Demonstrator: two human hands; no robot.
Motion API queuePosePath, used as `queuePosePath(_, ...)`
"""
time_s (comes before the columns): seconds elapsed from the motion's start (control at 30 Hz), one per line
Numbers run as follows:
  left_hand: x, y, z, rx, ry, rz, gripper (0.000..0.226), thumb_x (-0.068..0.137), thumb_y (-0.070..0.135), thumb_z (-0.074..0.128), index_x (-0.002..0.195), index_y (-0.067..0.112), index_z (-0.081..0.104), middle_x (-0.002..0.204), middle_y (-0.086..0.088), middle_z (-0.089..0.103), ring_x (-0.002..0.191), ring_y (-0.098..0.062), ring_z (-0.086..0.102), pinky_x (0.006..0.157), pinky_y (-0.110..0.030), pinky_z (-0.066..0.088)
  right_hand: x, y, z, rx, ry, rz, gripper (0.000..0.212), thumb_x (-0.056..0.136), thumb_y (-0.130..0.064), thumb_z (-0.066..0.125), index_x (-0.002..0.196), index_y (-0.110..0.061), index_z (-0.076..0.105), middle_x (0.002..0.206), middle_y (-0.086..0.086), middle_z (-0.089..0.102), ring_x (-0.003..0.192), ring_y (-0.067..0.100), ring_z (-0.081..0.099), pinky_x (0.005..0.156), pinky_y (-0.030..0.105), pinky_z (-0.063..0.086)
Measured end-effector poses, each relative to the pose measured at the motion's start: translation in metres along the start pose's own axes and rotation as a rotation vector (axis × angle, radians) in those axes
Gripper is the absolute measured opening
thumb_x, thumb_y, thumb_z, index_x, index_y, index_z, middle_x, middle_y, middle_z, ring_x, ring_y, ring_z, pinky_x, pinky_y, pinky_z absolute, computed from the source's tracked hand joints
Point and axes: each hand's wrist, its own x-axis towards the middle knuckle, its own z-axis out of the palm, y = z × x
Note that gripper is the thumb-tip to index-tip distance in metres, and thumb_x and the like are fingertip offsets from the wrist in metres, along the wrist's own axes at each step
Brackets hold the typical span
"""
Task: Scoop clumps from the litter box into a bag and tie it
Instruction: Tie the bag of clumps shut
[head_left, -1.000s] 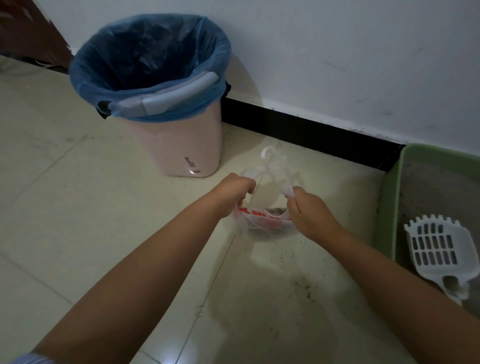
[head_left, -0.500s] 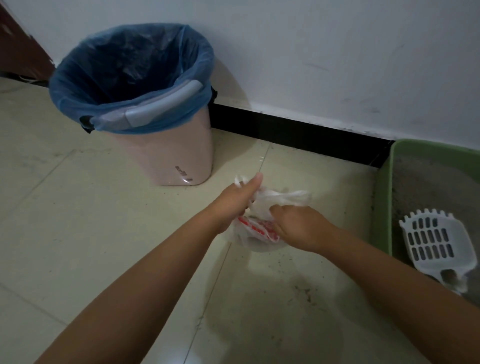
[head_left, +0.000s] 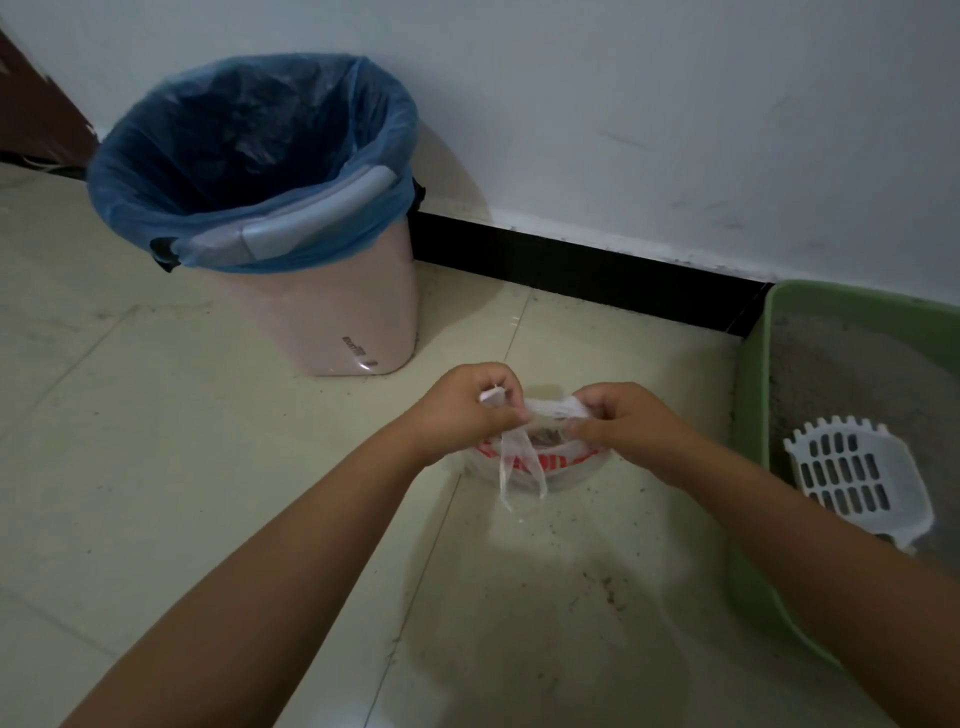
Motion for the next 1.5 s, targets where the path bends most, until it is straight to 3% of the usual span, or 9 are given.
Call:
queuePosePath(0.23, 0.006, -0.002, 0.008, -0.270, 0.349, 0.111, 0.036, 0.081, -0.010, 0.060, 0.061, 0.018, 0.050, 0.071, 0.005, 0.056, 0.057, 0.011, 0.055, 0.060, -0.008, 0.047, -0.003, -0.005, -0.005, 0.051, -0.095, 0.106, 0.053, 0.088, -0.008, 0.055, 0.137, -0.019, 0.037, 0.087, 0.002, 0.062, 0.083, 0.019, 0.063, 0.087, 0.035, 0.051)
queuePosePath(0.4, 0.005, -0.006, 0.009, -0.392, 0.223, 0.162, 0.034, 0.086, -0.012, 0.051, 0.064, 0.013, 0.051, 0.066, 0.015, 0.060, 0.063, 0.005, 0.056, 0.068, -0.011, 0.046, 0.003, 0.000, -0.004, 0.319, 0.112, 0.108, 0.066, 0.092, -0.005, 0.046, 0.146, -0.027, 0.016, 0.091, 0.001, 0.063, 0.083, 0.017, 0.062, 0.083, 0.034, 0.051)
queuePosePath(0.53, 0.003, -0.005, 0.005, -0.373, 0.127, 0.173, 0.035, 0.087, -0.014, 0.046, 0.065, 0.012, 0.053, 0.062, 0.017, 0.060, 0.062, 0.004, 0.055, 0.068, -0.010, 0.045, 0.003, -0.003, -0.008, 0.385, 0.173, -0.023, 0.049, 0.086, 0.006, 0.053, 0.124, -0.024, 0.044, 0.078, -0.002, 0.065, 0.065, 0.003, 0.064, 0.079, 0.030, 0.055)
queuePosePath(0.7, -0.006, 0.001, 0.003, -0.624, 0.149, 0.052, 0.038, 0.091, -0.008, 0.032, 0.078, 0.011, 0.062, 0.082, 0.000, 0.062, 0.079, -0.008, 0.058, 0.075, -0.019, 0.045, 0.008, 0.002, -0.009, -0.257, 0.210, -0.140, 0.020, 0.086, 0.002, 0.052, 0.073, -0.010, 0.063, 0.074, 0.005, 0.057, 0.070, 0.017, 0.053, 0.059, 0.013, 0.039)
queuePosePath(0.87, -0.014, 0.003, -0.004, -1.323, 0.393, 0.075, 0.033, 0.063, -0.002, 0.032, 0.038, 0.011, 0.050, 0.042, -0.001, 0.044, 0.042, -0.013, 0.045, 0.056, -0.022, 0.043, 0.002, 0.020, -0.016, 0.928, 0.020, -0.202, 0.015, 0.047, -0.019, 0.081, 0.045, -0.015, 0.067, 0.071, -0.003, 0.071, 0.082, 0.017, 0.066, 0.071, 0.020, 0.057)
queuePosePath(1.03, -0.021, -0.016, 0.003, -0.711, 0.343, 0.086, 0.025, 0.050, 0.003, 0.032, 0.033, 0.016, 0.044, 0.033, 0.008, 0.031, 0.029, -0.002, 0.026, 0.038, -0.011, 0.018, 0.006, 0.015, -0.002, 1.376, 0.054, -0.145, 0.048, 0.060, -0.037, 0.072, 0.027, -0.017, 0.042, 0.028, -0.004, 0.036, 0.028, 0.009, 0.038, 0.039, 0.012, 0.040)
queuePosePath(1.17, -0.023, -0.068, -0.022, 0.370, 0.203, 0.385, 0.018, 0.064, 0.029, 0.032, 0.049, 0.024, 0.041, 0.041, 0.017, 0.034, 0.042, 0.005, 0.044, 0.044, -0.007, 0.026, 0.015, 0.039, -0.022, 0.931, 0.330, 0.092, 0.068, 0.097, -0.026, 0.037, 0.030, -0.020, 0.034, 0.023, -0.007, 0.025, 0.022, 0.005, 0.022, 0.037, 0.007, 0.024)
queuePosePath(1.37, -0.024, -0.085, -0.023, 0.976, -0.014, 0.305, 0.028, 0.066, 0.019, 0.036, 0.043, 0.014, 0.051, 0.038, -0.004, 0.051, 0.028, -0.018, 0.047, 0.029, -0.014, 0.024, 0.013, 0.037, -0.013, -0.093, 0.357, 0.082, 0.049, 0.091, -0.019, 0.054, 0.048, -0.015, 0.032, 0.047, 0.001, 0.033, 0.044, 0.013, 0.030, 0.047, 0.021, 0.025)
queuePosePath(1.5, -0.027, -0.086, -0.006, 1.190, 0.056, 0.087, 0.027, 0.089, 0.013, 0.038, 0.099, 0.007, 0.062, 0.097, -0.009, 0.065, 0.089, -0.022, 0.062, 0.067, -0.024, 0.044, 0.006, 0.021, 0.002, -0.486, 0.059, 0.025, 0.025, 0.087, -0.018, 0.060, 0.076, -0.016, 0.038, 0.068, -0.004, 0.038, 0.056, 0.006, 0.032, 0.047, 0.017, 0.025)
